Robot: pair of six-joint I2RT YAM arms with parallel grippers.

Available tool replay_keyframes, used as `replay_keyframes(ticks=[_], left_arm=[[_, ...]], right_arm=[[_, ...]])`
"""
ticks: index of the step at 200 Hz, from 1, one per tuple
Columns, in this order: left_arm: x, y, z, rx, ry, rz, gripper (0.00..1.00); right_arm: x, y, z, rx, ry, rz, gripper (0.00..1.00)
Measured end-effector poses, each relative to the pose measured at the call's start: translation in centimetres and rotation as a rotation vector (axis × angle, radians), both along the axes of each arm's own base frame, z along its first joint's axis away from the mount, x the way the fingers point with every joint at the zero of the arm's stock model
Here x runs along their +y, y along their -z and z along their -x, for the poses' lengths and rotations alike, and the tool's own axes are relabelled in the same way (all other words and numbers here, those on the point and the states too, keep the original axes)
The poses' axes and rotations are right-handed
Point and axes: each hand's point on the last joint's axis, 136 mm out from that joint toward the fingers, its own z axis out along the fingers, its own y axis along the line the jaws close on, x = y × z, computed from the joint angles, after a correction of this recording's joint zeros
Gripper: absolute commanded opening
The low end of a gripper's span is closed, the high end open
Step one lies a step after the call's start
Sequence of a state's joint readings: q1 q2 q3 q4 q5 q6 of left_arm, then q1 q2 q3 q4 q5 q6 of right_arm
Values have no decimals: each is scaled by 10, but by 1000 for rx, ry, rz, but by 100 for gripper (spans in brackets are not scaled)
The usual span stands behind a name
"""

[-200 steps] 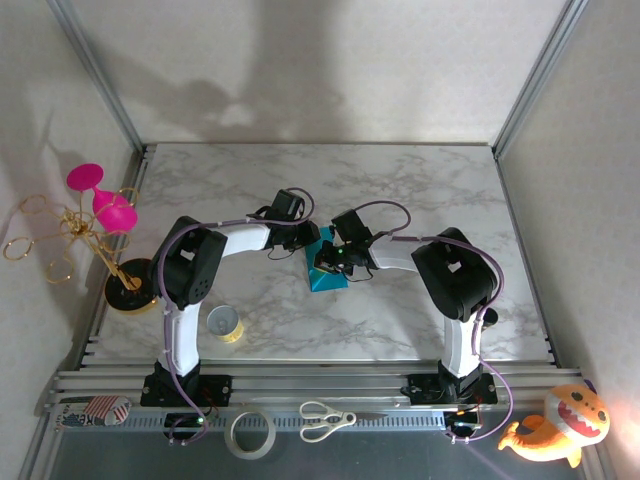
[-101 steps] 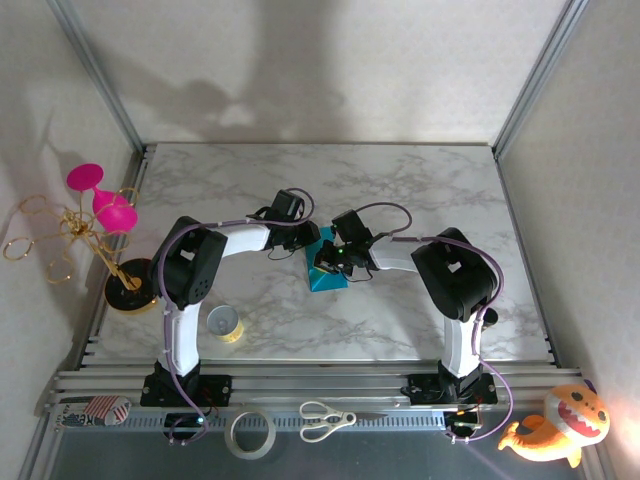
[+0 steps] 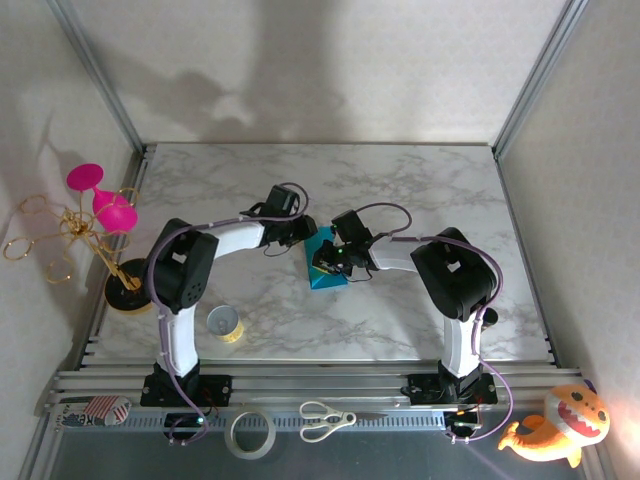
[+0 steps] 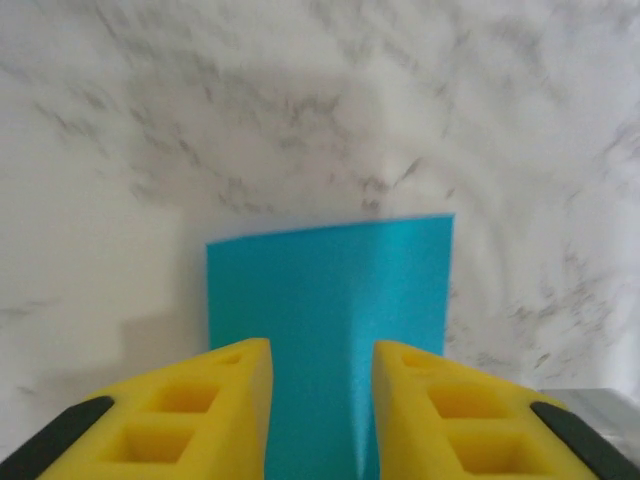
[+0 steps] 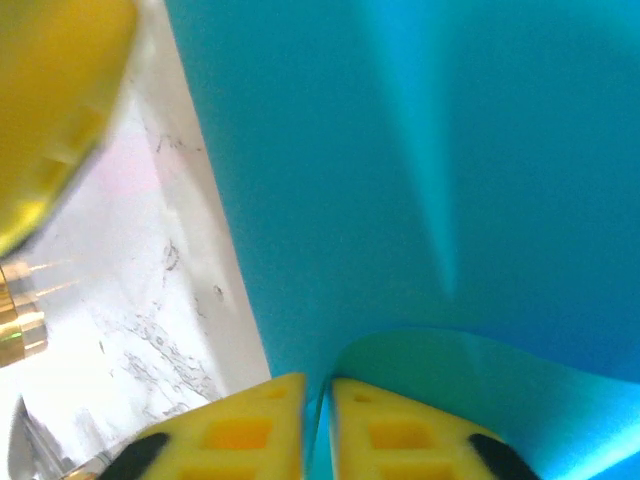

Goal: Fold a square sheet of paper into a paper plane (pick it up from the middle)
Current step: Fold the triangle a second time at the center of the table.

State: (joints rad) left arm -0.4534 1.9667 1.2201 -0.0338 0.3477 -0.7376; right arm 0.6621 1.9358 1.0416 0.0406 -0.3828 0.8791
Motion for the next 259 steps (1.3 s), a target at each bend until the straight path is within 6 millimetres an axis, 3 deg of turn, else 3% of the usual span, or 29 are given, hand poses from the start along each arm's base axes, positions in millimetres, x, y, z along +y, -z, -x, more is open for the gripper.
replay_keyframes(ticks=[44,106,145,206,259], left_arm=[[45,-47,-8,-86,-150,71,37],[58,-31,31,-18,-204,113,31],[39,-26,56,17,-145,147,27],[3,-18,81,62,-35,187,11],[-10,12,92,135,-3,162,2]], right_arm=[[6,-7,-1,-4,-7,-25,40],[7,-8,-2,-2,-10,-26,40],[5,-6,-2,-9,-13,-10,29],[-4,3,0,-14,-17,44,10],[-4,3,0,-14,-26,51,2]])
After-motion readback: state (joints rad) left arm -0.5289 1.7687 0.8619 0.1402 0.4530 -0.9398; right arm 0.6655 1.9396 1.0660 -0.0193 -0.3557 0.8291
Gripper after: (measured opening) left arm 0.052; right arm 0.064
